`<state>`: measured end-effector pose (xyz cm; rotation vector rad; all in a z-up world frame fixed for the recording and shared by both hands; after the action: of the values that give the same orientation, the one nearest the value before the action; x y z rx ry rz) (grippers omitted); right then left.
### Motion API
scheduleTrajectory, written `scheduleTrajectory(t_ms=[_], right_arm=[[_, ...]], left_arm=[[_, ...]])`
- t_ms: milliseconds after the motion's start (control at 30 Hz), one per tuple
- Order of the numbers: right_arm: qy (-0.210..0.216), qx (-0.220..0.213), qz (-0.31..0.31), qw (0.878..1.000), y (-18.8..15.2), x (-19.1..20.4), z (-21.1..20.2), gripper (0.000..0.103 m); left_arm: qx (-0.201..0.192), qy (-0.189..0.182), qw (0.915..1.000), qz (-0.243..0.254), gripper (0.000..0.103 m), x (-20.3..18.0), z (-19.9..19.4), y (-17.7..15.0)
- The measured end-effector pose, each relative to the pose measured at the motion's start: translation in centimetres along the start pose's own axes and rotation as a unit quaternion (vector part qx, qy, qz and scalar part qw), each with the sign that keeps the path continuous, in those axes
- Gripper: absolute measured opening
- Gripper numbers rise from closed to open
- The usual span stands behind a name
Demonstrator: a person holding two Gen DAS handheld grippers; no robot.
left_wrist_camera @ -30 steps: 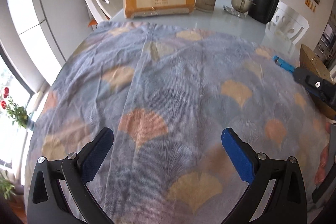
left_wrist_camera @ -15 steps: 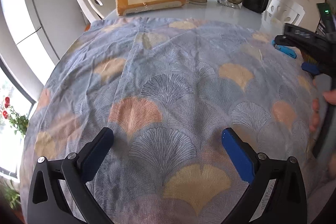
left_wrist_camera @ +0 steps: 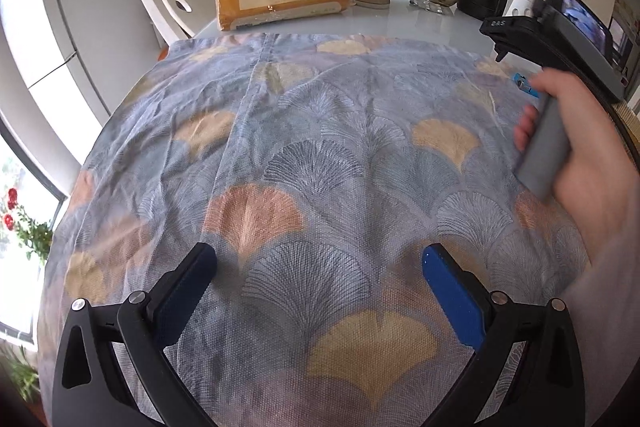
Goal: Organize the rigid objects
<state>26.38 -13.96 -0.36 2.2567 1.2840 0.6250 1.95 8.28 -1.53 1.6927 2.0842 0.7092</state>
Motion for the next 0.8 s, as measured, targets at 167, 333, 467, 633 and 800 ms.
scheduleTrajectory(t_ms=[167, 333, 467, 633, 800], right_arm=[[-0.056, 0.008, 0.012, 0.998, 0.9, 0.5, 1.0, 0.095], [-0.067, -0.007, -0.031, 0.997, 0.0, 0.5, -0.1, 0.05], [-0.045, -0.01, -0.035, 0.998, -1.0, -1.0, -1.2, 0.028], [-0.04, -0.007, -0.054, 0.998, -2.2, -2.0, -2.4, 0.027], [-0.076, 0.002, -0.071, 0.995, -2.1, -1.1, -1.7, 0.085]], left_arm=[[0.0, -0.001, 1.0, 0.001, 0.103, 0.0, 0.0, 0.0], [0.0, -0.003, 1.0, 0.003, 0.103, -0.1, -0.1, 0.0], [0.0, -0.004, 1.0, 0.004, 0.103, -0.1, -0.1, -0.1], [0.0, -0.003, 1.0, 0.004, 0.103, -0.1, -0.1, -0.1], [0.0, -0.003, 1.0, 0.004, 0.103, -0.1, -0.1, -0.1]])
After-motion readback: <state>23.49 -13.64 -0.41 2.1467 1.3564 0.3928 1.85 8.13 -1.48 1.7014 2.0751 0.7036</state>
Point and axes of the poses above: each gripper's, at about its wrist camera, not at the fingertips, and z roughly the way its jaws point, x to its left, y to its top, the point moved 2 cm from there along z, roughly the way its jaws point, and after that the axes turned 2 degrees about z, right-handed, at the moved point
